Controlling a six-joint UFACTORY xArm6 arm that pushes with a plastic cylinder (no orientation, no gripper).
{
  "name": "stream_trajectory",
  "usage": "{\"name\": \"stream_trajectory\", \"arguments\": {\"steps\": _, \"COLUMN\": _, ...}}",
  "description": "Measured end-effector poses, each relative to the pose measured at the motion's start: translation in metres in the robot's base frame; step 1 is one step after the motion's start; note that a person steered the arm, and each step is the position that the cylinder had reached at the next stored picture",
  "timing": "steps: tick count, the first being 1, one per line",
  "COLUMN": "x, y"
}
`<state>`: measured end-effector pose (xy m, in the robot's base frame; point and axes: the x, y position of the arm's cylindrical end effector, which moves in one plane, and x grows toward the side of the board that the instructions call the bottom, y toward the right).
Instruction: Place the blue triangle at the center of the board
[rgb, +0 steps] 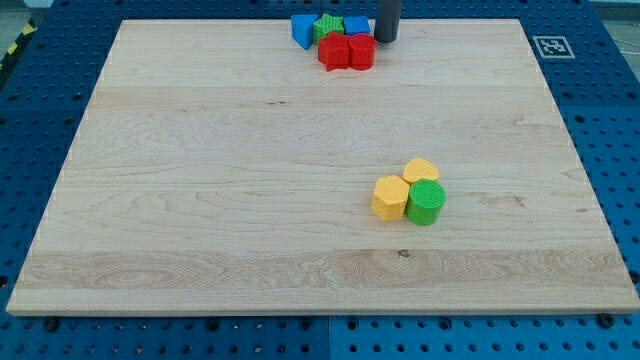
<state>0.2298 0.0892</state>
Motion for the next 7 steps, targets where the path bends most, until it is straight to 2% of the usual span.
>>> {"name": "stream_trajectory", "arguments": {"steps": 2, "x": -0.037, "y": -0.005}}
{"name": "stream_trajectory", "arguments": {"steps": 5, "x": -0.028, "y": -0.067}}
{"name": "stream_trajectory", "arguments": {"steps": 7, "x": -0.015, "y": -0.070}}
